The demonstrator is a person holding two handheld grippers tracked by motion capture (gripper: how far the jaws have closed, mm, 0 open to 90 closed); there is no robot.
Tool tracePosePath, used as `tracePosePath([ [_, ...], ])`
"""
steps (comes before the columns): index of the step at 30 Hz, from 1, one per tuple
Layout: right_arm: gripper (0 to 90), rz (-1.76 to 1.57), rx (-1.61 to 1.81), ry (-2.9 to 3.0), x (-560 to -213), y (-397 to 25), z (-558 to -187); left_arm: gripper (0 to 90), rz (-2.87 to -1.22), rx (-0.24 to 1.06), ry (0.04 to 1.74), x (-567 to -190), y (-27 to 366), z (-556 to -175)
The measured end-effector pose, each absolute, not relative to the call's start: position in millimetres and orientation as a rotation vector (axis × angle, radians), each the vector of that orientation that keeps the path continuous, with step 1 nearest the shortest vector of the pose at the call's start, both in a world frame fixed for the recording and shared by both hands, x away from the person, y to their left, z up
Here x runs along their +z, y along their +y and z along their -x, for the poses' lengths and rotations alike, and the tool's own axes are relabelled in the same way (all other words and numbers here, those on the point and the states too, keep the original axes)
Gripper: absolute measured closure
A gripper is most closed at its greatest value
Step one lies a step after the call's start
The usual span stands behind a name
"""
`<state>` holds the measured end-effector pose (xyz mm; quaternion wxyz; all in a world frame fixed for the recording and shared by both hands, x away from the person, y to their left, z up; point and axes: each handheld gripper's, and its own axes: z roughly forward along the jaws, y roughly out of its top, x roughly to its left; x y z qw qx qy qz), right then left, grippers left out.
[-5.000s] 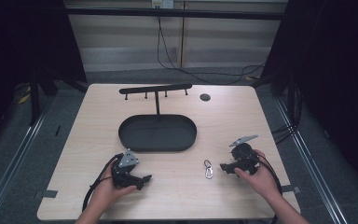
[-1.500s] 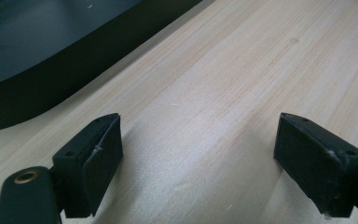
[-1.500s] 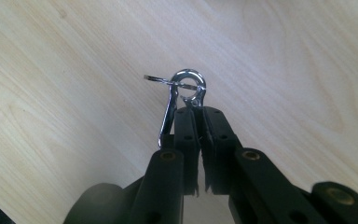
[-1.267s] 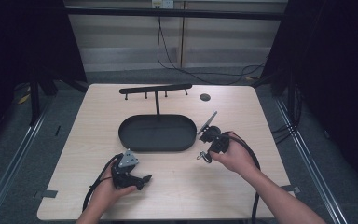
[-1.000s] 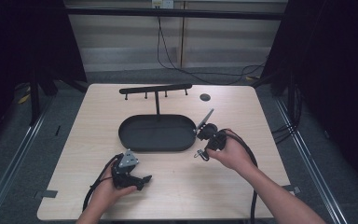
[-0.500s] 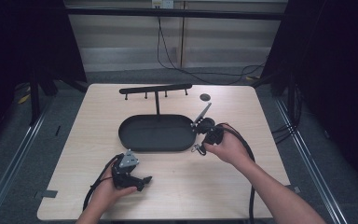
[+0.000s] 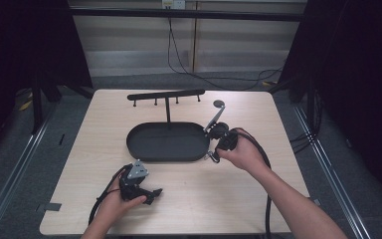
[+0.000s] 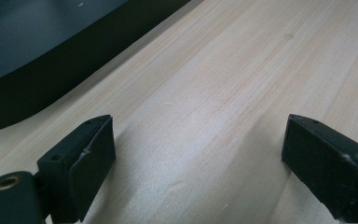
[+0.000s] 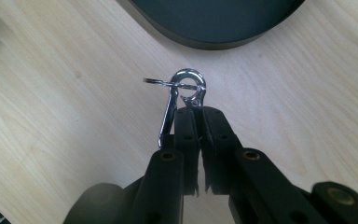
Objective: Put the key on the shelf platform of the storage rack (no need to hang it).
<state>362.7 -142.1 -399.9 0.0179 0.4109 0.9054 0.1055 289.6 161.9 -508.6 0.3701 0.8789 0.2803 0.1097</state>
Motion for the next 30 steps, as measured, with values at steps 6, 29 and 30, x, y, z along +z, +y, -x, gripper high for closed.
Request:
tracePosePath([
  [6, 85.6, -1.262, 0.327, 2.811, -396, -141, -367, 9.0, -2.253, 0.279, 0.72, -509, 162, -290],
  [29, 85.6, -1.251, 0.341, 2.796, -387, -132, -382, 9.0, -2.235, 0.281, 0.733, -509, 161, -289],
  [30, 85.6, -1.256, 0.336, 2.796, -387, -132, -383, 9.0, -2.237, 0.281, 0.732, -509, 161, -289],
])
